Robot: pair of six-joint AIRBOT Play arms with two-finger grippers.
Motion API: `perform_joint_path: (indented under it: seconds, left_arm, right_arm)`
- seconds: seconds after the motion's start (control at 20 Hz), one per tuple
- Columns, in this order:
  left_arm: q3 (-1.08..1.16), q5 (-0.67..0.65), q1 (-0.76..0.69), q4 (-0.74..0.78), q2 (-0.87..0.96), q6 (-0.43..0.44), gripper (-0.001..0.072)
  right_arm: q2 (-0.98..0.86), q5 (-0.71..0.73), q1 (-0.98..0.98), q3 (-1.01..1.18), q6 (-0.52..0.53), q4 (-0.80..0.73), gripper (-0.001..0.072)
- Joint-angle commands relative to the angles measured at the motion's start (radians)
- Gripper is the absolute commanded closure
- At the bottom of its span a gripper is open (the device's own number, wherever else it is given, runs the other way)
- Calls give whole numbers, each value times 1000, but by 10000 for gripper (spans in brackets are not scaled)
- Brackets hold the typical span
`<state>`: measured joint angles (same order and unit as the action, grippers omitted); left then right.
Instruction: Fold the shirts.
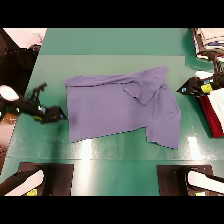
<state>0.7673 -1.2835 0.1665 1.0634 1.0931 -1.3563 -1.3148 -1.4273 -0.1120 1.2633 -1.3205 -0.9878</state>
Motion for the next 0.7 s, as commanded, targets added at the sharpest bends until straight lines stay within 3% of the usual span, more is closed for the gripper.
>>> perform_joint_path:
  seconds: [0.0, 0.2, 0.5, 0.6, 0.65]
  left_arm:
    - [-232, 30, 2, -39, -93, 3, 94]
    - [-310, 74, 2, -173, -102, 78, 95]
    - [-374, 108, 2, -198, -102, 81, 99]
    - [-375, 132, 2, -216, -102, 84, 283]
    - [-375, 150, 2, -218, -102, 82, 286]
  right_arm:
    - [89, 39, -2, -105, 11, 0, 384]
    - [119, 40, -2, -112, 11, 0, 383]
    - [122, 41, -2, -112, 11, 1, 384]
    - [122, 53, -2, -112, 10, 1, 384]
    - [122, 56, -2, -112, 10, 1, 384]
